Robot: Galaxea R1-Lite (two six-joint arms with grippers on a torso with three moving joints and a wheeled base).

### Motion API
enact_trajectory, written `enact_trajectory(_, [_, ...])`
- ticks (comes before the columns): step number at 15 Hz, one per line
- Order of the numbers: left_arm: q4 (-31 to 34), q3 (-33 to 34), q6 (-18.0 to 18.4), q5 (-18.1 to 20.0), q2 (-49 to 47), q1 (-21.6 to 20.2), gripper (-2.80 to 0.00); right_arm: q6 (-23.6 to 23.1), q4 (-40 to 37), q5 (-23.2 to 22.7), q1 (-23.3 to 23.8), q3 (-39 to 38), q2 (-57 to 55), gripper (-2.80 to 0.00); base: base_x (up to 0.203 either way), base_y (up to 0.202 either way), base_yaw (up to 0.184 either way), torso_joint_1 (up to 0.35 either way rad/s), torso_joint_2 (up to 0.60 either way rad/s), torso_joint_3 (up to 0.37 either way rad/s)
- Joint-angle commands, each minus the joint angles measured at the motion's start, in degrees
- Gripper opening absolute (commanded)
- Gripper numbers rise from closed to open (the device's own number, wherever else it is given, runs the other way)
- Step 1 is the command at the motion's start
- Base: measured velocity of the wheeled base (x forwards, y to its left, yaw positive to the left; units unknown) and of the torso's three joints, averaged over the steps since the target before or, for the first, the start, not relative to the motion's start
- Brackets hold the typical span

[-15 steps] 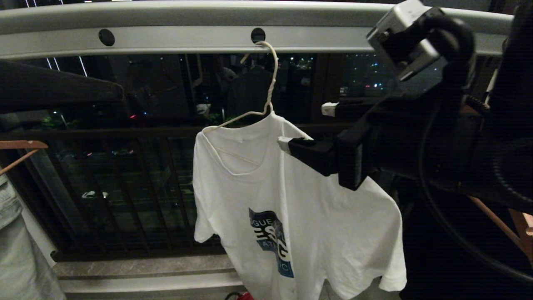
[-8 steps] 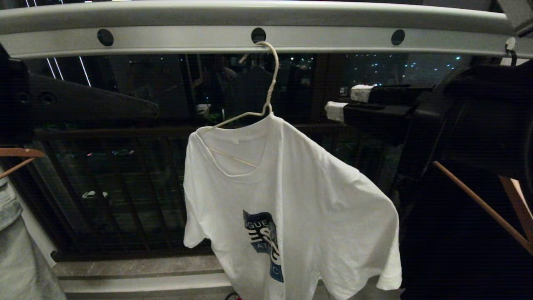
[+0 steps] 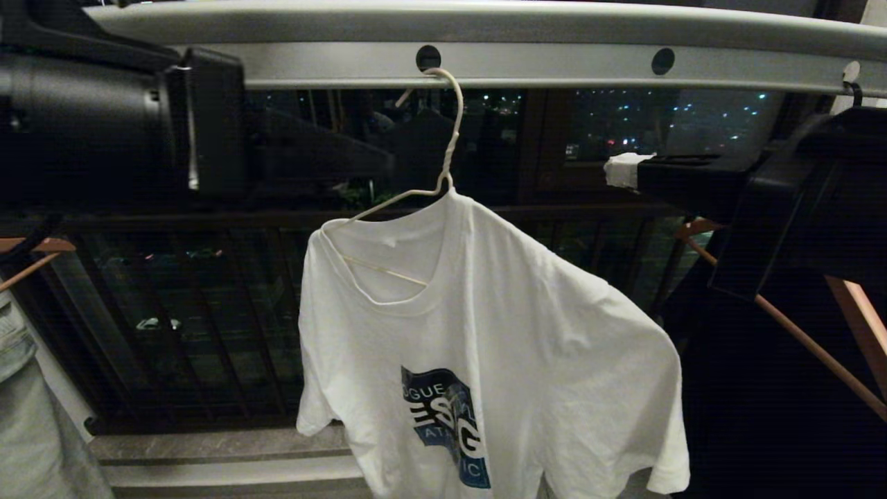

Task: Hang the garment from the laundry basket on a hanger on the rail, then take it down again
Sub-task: Take the clothes off the clothes rack

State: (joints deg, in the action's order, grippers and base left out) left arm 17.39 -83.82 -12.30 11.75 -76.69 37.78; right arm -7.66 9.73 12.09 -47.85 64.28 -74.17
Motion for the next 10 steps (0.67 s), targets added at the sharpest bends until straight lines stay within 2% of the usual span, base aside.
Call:
enact_trajectory(1, [-1.3, -1.3, 4.1, -3.8, -4.8, 0.8, 0.00, -0.1, 0.1, 0.0, 0.4, -0.2, 0.3, -2.80, 0.000, 0.000, 0.000, 0.000, 0.00, 0.000])
enact_trajectory(3, [-1.4, -1.9, 5.9, -6.1, -6.9, 2.2, 0.00, -0.1, 0.2, 0.0, 0.6, -0.1, 0.2, -2.80, 0.000, 0.000, 0.000, 0.000, 0.00, 0.000])
enact_trajectory(6, [-3.0, -2.3, 7.7, -6.3, -10.3, 2.4, 0.00, -0.3, 0.2, 0.0, 0.7, -0.1, 0.1, -2.80, 0.000, 0.000, 0.000, 0.000, 0.00, 0.000])
enact_trajectory(10, [-15.1, -1.7, 7.8, -6.6, -15.5, 2.4, 0.00, -0.4, 0.1, 0.0, 1.8, 0.0, 0.7, -2.80, 0.000, 0.000, 0.000, 0.000, 0.00, 0.000])
